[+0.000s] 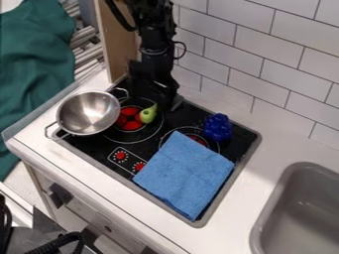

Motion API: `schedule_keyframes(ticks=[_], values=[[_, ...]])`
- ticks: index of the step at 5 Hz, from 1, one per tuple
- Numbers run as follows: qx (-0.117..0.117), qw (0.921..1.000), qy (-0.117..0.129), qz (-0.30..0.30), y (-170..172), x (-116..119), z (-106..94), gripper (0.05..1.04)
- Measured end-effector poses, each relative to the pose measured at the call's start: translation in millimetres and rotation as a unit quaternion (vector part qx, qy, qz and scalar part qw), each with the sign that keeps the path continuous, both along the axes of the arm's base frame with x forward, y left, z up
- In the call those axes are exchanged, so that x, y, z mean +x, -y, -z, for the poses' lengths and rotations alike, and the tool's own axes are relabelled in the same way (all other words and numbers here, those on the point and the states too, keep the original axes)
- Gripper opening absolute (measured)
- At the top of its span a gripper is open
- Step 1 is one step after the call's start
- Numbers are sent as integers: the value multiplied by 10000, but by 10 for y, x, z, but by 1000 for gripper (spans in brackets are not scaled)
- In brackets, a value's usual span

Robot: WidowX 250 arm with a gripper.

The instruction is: Move the fork above cloth

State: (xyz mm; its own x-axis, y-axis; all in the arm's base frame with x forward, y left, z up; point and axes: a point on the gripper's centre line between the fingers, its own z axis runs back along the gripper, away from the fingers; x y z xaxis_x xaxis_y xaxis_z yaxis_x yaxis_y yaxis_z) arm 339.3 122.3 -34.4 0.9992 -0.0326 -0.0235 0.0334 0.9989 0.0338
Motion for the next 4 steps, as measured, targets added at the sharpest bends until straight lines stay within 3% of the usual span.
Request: schedule_keyframes(ticks=[1, 3, 4], values=[[-226, 9997, -32, 3, 107, 23, 59, 955], [-282, 9993, 219, 101, 193, 91, 70, 369], [-152, 9987, 340, 342, 266, 100, 25, 280]])
